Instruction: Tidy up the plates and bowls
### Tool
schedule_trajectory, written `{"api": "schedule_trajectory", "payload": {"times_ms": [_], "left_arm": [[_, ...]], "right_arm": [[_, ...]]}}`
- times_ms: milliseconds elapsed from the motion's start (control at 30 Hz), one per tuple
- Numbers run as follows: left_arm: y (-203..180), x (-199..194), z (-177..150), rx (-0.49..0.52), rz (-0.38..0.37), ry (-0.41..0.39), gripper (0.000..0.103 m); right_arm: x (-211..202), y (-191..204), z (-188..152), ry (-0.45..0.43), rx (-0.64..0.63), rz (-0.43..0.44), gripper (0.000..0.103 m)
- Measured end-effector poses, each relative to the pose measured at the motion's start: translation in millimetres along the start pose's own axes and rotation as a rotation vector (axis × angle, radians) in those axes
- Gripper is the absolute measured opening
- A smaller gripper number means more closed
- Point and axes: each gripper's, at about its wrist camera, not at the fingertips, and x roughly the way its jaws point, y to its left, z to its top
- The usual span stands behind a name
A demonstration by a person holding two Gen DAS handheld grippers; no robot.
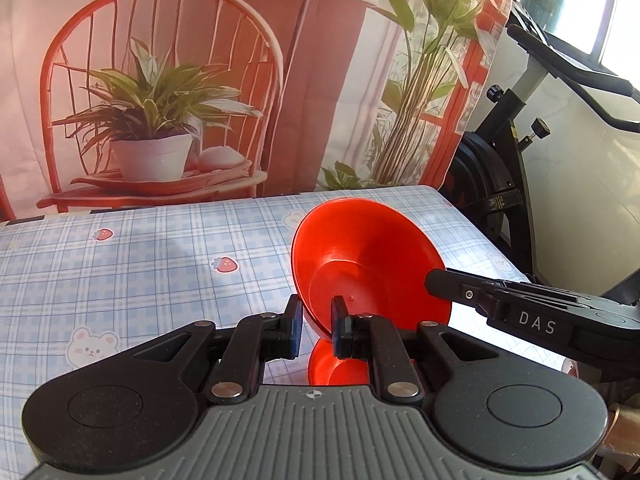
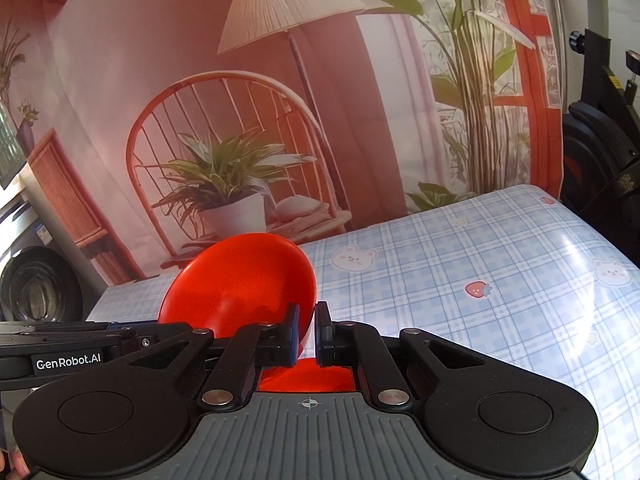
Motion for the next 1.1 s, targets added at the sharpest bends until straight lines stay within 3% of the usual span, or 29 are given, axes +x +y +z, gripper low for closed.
{"api": "schedule_trajectory", "payload": {"times_ms": [733,1100], "left_arm": [[-9.5,-66.9,-53.6,-0.031,0.000,-0.041,0.015],[-3.9,-51.2,-62.5,-0.057,-0.005,-0.003,0.015]], "right_arm": [[-81.0,35.2,-57.7,-0.026,0.026,-0.039,0.007],[-82.4,31.1,-72.3,0.004,0.058,-0.037,0.007]]}}
